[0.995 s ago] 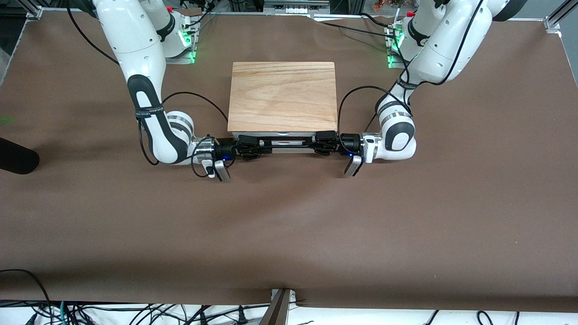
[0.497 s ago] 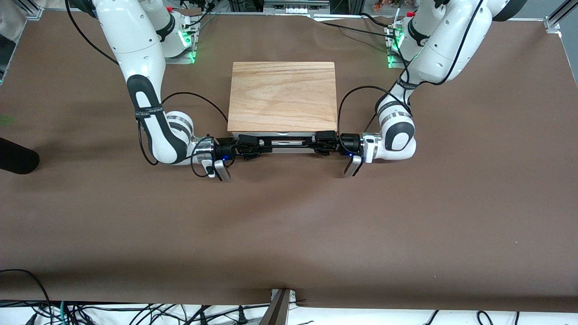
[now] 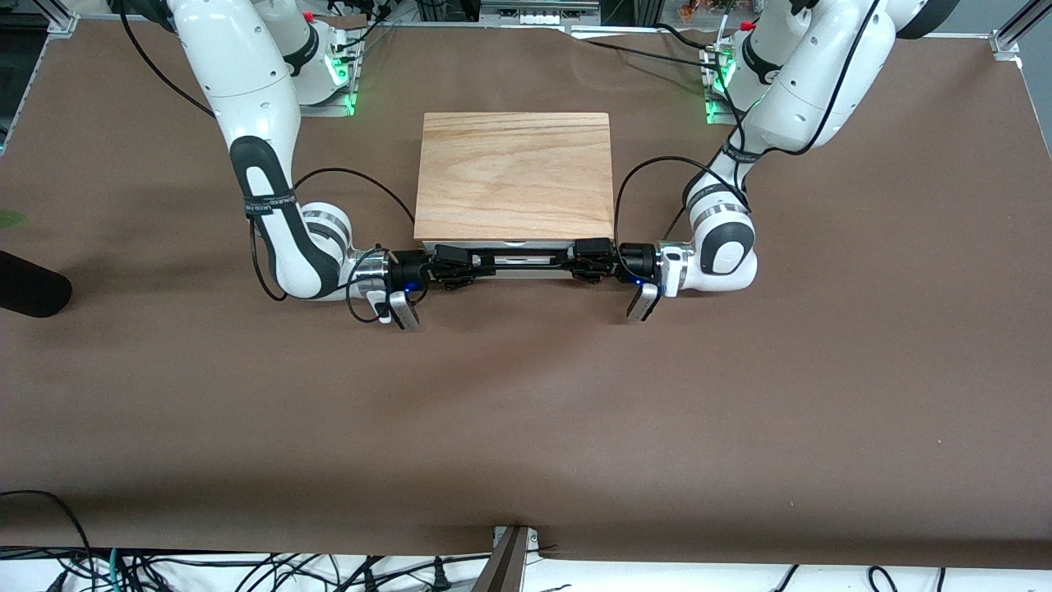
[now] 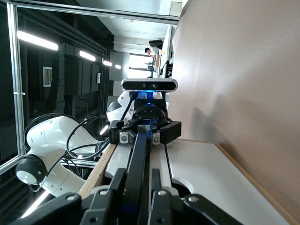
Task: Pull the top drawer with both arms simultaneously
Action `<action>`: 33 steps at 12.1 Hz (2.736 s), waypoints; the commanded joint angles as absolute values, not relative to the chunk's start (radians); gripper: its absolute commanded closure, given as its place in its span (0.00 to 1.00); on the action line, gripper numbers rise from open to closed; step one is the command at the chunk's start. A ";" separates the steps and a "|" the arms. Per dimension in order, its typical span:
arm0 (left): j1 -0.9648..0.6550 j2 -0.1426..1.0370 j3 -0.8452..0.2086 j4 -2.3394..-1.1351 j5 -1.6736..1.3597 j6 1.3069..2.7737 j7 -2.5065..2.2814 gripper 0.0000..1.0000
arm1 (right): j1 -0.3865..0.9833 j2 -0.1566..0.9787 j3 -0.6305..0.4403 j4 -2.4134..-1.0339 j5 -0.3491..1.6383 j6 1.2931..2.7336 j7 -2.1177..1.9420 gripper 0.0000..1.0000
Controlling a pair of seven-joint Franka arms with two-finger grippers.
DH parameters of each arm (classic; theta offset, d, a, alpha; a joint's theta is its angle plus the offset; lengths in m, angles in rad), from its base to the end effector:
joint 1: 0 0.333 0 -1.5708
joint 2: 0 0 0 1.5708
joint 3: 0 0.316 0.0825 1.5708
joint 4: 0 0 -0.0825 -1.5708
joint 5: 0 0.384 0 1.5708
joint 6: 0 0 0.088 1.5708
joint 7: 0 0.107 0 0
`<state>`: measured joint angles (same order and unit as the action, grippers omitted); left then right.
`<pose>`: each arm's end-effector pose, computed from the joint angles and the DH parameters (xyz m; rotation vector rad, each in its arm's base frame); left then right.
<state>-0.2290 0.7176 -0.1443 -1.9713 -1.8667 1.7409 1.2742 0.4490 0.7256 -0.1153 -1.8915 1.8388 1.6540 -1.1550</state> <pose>0.5148 -0.2929 0.1370 1.5048 -0.0804 0.0886 0.5383 0.2918 0.1484 -1.5752 -0.1599 -0.0185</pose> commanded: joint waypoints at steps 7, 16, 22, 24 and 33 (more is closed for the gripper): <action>-0.252 0.738 -0.146 -1.976 -1.862 1.763 1.253 1.00 | 0.451 0.696 -0.112 -1.925 1.848 1.643 -1.151 0.94; -0.253 0.742 -0.129 -1.901 -1.868 1.793 1.086 1.00 | 0.425 0.727 -0.117 -1.824 1.850 1.672 -1.074 0.94; -0.255 0.770 -0.084 -1.809 -1.862 1.813 0.931 1.00 | 0.405 0.807 -0.117 -1.686 1.850 1.703 -1.026 0.94; -0.255 0.775 -0.083 -1.789 -1.859 1.847 0.888 1.00 | 0.396 0.825 -0.117 -1.646 1.850 1.718 -0.996 0.94; -0.288 0.861 0.003 -1.596 -1.858 1.847 0.717 1.00 | 0.359 0.916 -0.117 -1.462 1.845 1.769 -0.885 0.94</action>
